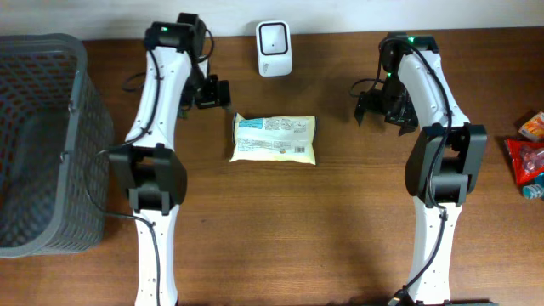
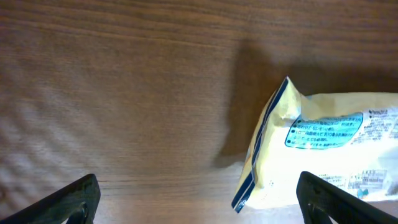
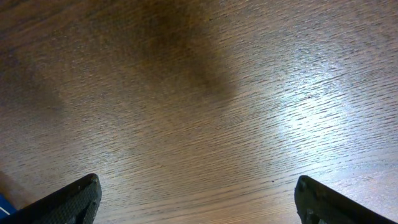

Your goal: Scan the item barcode

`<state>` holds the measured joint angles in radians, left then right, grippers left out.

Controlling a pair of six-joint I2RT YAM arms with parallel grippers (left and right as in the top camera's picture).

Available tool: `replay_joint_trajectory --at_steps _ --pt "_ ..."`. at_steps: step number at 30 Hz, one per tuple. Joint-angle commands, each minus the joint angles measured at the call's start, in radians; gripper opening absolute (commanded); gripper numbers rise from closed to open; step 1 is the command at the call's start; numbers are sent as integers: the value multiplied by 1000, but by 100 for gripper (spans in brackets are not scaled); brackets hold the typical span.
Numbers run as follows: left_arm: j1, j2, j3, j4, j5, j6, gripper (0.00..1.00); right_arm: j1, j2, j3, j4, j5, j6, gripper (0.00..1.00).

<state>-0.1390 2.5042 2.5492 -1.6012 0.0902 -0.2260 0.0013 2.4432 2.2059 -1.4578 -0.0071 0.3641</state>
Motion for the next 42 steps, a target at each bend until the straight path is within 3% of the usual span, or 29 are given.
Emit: replay_joint_trajectory --at_steps 1,4,9,11,14,22,25,27,28,30,31,32,35,37,40,42 --pt "32 -1 51 -45 68 68 99 -2 -11 15 0 12 8 98" --pt "44 -10 134 -87 71 82 99 -2 -11 15 0 12 8 98" --pt "44 -43 123 -87 71 92 99 -2 -11 15 0 12 8 98" --pt "43 -43 74 -86 128 181 99 -2 -11 15 0 12 8 98" --pt "37 -42 -70 -28 347 280 99 -2 -11 15 0 12 8 98" --pt "-48 -42 -414 260 393 264 100 -2 -11 15 0 12 8 98" --pt "-84 -42 -443 298 383 238 84 -2 -11 15 0 12 8 98" --pt "-105 -41 -443 317 319 163 64 -2 -11 15 0 12 8 98" --pt "-110 -41 -443 330 285 134 47 -2 -11 15 0 12 8 98" --pt "-111 -41 -443 336 213 89 25 -2 -11 15 0 12 8 98" --pt "-110 -42 -443 329 154 63 4 -2 -11 15 0 12 8 98" --pt "-105 -44 -435 315 137 54 0 -2 -11 15 0 12 8 98" --pt "-73 -57 -323 230 72 15 0 -2 -11 15 0 12 8 98" --pt "-47 -77 -147 124 -157 -76 0 -2 -11 15 0 12 8 98" --pt "-48 -79 121 19 -486 -84 0 -2 -11 15 0 12 8 98" --pt "-53 -79 245 -42 -800 -144 0 -2 -11 15 0 12 8 98"
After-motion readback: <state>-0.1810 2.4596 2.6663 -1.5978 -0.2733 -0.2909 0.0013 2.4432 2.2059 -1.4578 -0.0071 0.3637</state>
